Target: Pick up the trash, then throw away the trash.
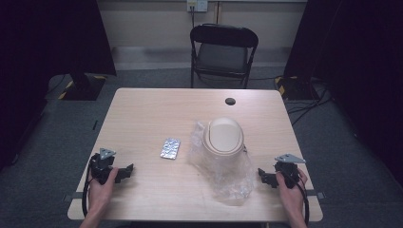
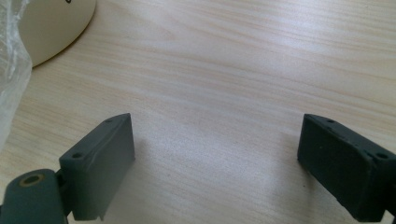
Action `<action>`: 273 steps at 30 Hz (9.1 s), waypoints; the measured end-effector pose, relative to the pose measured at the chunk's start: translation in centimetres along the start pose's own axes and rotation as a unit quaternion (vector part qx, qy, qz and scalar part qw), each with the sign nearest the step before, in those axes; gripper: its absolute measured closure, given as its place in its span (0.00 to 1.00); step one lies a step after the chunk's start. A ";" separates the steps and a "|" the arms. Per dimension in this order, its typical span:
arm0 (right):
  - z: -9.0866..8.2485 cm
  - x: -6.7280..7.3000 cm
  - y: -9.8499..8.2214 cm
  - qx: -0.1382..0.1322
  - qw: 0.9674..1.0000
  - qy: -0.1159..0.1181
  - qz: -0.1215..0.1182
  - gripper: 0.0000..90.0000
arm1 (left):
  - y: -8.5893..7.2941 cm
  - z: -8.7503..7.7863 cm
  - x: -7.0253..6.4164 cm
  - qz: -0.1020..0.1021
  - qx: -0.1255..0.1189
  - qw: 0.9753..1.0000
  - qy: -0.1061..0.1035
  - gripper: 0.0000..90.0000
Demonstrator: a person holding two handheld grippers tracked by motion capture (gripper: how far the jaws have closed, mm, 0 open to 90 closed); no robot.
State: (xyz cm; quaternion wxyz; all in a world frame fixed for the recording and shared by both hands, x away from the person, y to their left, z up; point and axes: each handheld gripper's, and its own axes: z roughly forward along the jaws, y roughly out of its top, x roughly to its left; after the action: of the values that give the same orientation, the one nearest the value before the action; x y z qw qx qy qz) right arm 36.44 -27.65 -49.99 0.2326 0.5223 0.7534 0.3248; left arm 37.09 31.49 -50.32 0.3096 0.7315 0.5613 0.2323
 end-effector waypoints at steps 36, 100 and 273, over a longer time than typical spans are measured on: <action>0.0 0.0 0.0 0.000 1.000 0.000 0.000 0.11 | 4.2 -3.9 -6.7 0.027 -0.070 0.987 -0.144 0.23; 0.0 0.0 0.0 0.000 1.000 0.000 -0.001 0.11 | 18.0 -0.1 -22.5 0.118 -0.053 0.959 -0.252 0.17; 0.0 0.0 0.0 0.000 1.000 0.000 0.000 0.11 | 9.2 -1.0 -10.7 0.109 -0.072 0.979 -0.159 0.38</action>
State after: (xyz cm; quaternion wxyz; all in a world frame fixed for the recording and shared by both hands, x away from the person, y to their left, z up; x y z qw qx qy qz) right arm 36.44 -27.66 -49.99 0.2327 0.5222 0.7534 0.3248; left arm 39.83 19.76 -43.00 0.4198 0.7918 0.4031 0.1855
